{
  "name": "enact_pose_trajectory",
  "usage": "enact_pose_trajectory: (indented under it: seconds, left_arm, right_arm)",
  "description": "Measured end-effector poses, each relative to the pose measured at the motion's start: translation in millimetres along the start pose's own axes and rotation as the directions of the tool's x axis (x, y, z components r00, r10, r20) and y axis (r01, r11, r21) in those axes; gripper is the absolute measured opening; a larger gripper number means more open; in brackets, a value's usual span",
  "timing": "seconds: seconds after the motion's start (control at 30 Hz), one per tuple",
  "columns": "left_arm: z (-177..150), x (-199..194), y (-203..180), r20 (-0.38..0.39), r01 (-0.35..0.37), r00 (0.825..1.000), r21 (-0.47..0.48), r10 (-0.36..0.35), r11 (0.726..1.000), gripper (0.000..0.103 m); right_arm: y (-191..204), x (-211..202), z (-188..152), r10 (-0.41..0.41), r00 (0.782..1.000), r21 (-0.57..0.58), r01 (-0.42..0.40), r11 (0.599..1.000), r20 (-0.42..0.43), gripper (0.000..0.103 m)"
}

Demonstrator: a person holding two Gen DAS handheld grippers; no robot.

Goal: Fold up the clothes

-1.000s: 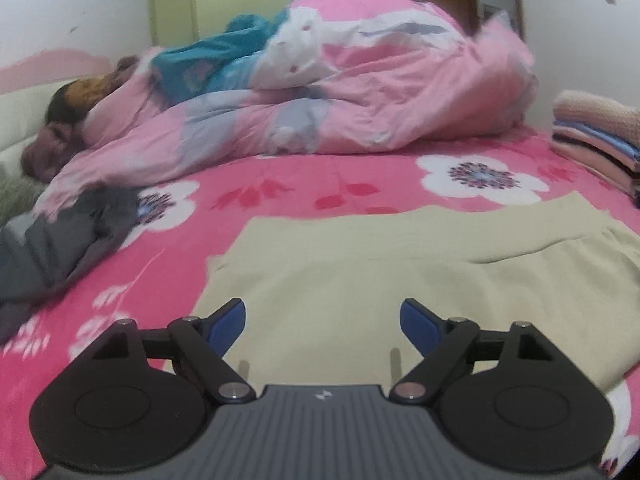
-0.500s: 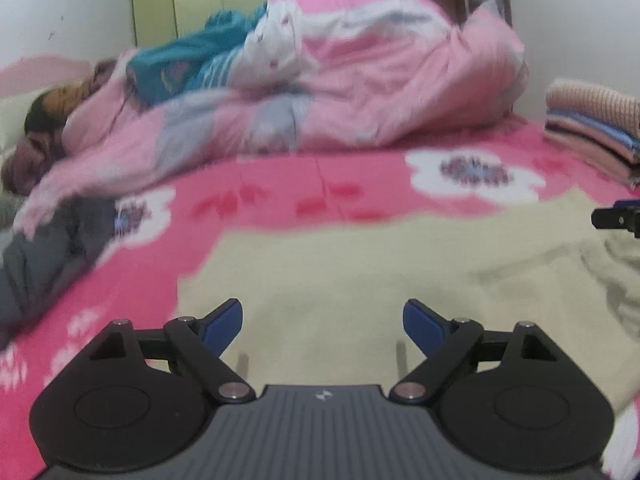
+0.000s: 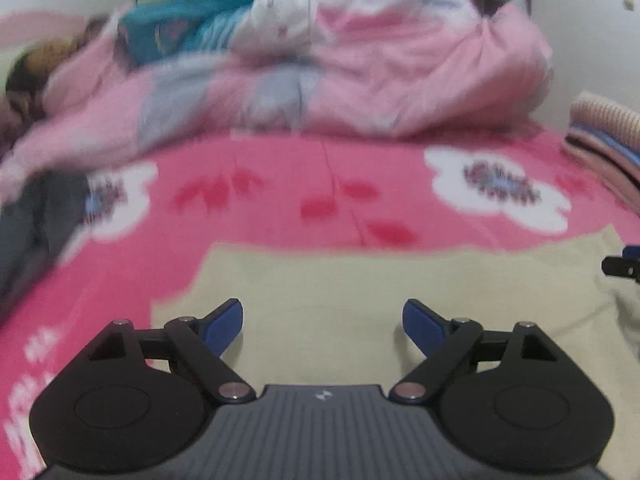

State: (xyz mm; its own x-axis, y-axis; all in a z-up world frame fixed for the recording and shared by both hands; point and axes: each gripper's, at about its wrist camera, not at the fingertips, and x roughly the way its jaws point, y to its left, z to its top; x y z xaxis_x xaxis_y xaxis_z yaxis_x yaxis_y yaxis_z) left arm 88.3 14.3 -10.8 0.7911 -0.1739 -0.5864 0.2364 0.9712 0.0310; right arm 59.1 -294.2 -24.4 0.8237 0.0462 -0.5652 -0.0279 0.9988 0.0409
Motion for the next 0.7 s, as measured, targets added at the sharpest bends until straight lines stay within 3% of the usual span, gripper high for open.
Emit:
enact_pose_trajectory:
  seconds: [0.07, 0.13, 0.23, 0.4, 0.57, 0.7]
  left_arm:
    - [4.4, 16.2, 5.2, -0.023, -0.013, 1.0, -0.013, 0.013, 1.0, 0.09]
    - [3.2, 41.0, 16.3, -0.095, -0.02, 0.995, -0.056, 0.015, 0.998, 0.092]
    - [-7.5, 55.6, 36.6, -0.09, 0.048, 0.994, -0.143, -0.061, 0.989, 0.095]
    - [-5.0, 56.0, 29.6, -0.104, 0.019, 0.994, -0.096, -0.029, 0.995, 0.095]
    - [5.4, 30.7, 21.5, -0.091, -0.034, 0.996, -0.081, 0.026, 0.996, 0.088]
    - [6.1, -21.8, 10.1, 0.003, 0.006, 1.0, -0.011, -0.006, 1.0, 0.089]
  right_arm:
    - [1.6, -0.3, 6.6, 0.007, 0.999, -0.001, -0.007, 1.0, 0.035, 0.061]
    - [-2.4, 20.5, 4.1, 0.005, 1.0, 0.016, -0.005, 1.0, 0.003, 0.062]
    - [-21.7, 50.8, -14.1, 0.055, 0.998, 0.099, -0.051, 0.994, -0.035, 0.065]
    - [-24.4, 48.7, -11.3, 0.068, 0.997, 0.122, -0.065, 0.99, -0.02, 0.066]
    - [-24.4, 47.4, -10.9, 0.065, 0.997, 0.128, -0.061, 0.99, -0.028, 0.066]
    - [-8.1, 14.1, -3.5, 0.014, 1.0, 0.087, -0.013, 0.996, -0.008, 0.066]
